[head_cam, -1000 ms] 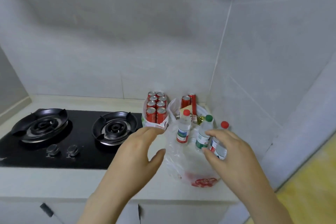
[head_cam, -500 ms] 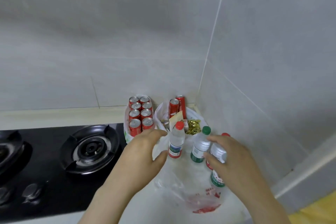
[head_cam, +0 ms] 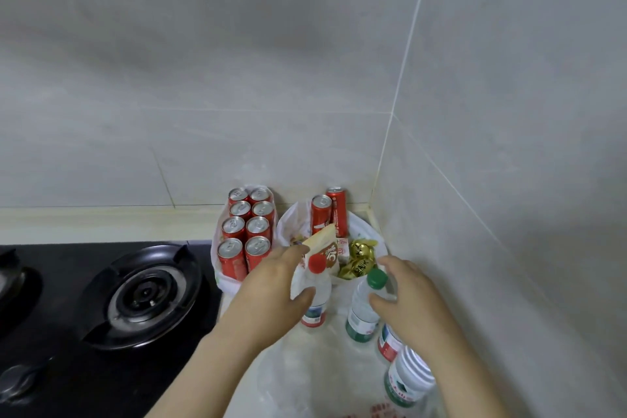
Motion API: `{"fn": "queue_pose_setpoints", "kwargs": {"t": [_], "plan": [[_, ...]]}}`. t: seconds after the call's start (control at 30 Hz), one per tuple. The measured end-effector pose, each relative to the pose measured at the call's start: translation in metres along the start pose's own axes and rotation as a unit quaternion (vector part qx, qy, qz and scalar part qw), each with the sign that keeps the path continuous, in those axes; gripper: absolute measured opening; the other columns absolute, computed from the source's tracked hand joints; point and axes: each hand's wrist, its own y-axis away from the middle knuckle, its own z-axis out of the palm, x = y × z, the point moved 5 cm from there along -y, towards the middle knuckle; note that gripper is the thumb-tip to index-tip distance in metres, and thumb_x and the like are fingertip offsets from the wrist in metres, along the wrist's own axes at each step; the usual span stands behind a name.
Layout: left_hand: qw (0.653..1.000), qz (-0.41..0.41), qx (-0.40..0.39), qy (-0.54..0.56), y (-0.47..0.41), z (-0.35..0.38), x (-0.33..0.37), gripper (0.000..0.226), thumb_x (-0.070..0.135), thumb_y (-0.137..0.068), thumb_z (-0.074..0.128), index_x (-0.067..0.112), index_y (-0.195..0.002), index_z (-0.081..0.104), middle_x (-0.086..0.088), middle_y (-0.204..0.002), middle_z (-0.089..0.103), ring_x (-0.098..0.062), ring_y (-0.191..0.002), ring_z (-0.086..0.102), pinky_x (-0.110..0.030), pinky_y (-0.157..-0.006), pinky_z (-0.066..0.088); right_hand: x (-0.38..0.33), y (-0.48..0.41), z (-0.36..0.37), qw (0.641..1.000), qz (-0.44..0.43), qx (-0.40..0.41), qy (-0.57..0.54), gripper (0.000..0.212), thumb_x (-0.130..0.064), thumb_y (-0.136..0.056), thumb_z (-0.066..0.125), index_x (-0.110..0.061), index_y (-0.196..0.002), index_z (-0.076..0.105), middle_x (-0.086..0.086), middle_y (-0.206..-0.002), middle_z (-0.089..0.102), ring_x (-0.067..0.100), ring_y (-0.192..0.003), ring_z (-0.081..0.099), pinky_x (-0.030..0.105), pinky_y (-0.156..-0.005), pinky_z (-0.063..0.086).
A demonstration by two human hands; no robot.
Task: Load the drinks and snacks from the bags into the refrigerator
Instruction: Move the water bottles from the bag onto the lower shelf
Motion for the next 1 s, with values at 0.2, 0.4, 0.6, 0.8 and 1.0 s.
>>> {"fn": "queue_pose_setpoints", "kwargs": {"t": [0.2,0.4,0.6,0.8,1.0], "plan": [[0.998,-0.044,-0.044,-0.007,-0.022,0.04,-0.014,0.076,0.037,-0.085,0.065,0.026,-0.148,0.023,0.004,-0.149,0.034,-0.014,-0.129,0.044,-0.021,-0.101,0.035,0.017,-0.026,0.024,0.999,0.014,-0.031,-0.006,0.068,-0.026,-0.087,0.066,-0.024,-0.145,0.031,-0.003,-0.145,0.038,0.016,-0.128,0.045,0.027,-0.1,0.043],[0.996,-0.032,-0.08,-0.008,-0.048,0.064,-0.027,0.079,0.037,-0.083,0.066,0.023,-0.147,0.022,0.003,-0.148,0.034,-0.016,-0.13,0.041,-0.024,-0.1,0.037,0.029,-0.039,0.047,0.996,0.063,-0.057,-0.04,0.088,-0.026,-0.087,0.068,-0.028,-0.153,0.009,-0.002,-0.157,0.025,0.019,-0.14,0.034,0.032,-0.109,0.037],[0.992,-0.059,-0.101,0.037,-0.073,0.086,-0.042,0.066,0.031,-0.078,0.071,0.022,-0.135,0.039,-0.001,-0.128,0.055,-0.02,-0.113,0.054,-0.027,-0.089,0.044,0.035,-0.044,0.065,0.99,0.135,0.008,-0.028,0.079,-0.022,-0.083,0.072,-0.027,-0.146,0.024,-0.002,-0.147,0.041,0.019,-0.129,0.049,0.031,-0.101,0.045],[0.975,-0.126,-0.059,0.171,-0.069,0.105,-0.071,0.041,0.03,-0.067,0.079,0.029,-0.104,0.062,0.012,-0.096,0.068,-0.01,-0.09,0.062,-0.026,-0.079,0.051,0.036,-0.043,0.083,0.988,0.135,0.028,-0.068,0.05,-0.028,-0.074,0.077,-0.024,-0.114,0.049,-0.004,-0.114,0.059,0.014,-0.103,0.057,0.022,-0.081,0.046],[0.967,-0.137,-0.112,0.183,-0.075,0.116,-0.077,0.042,0.025,-0.071,0.078,0.031,-0.107,0.057,0.014,-0.097,0.061,-0.005,-0.085,0.055,-0.001,-0.063,0.036,0.035,-0.038,0.102,0.974,0.141,0.001,-0.178,0.039,-0.016,-0.07,0.078,-0.032,-0.094,0.051,-0.008,-0.094,0.058,0.013,-0.092,0.059,0.011,-0.073,0.04]]}}
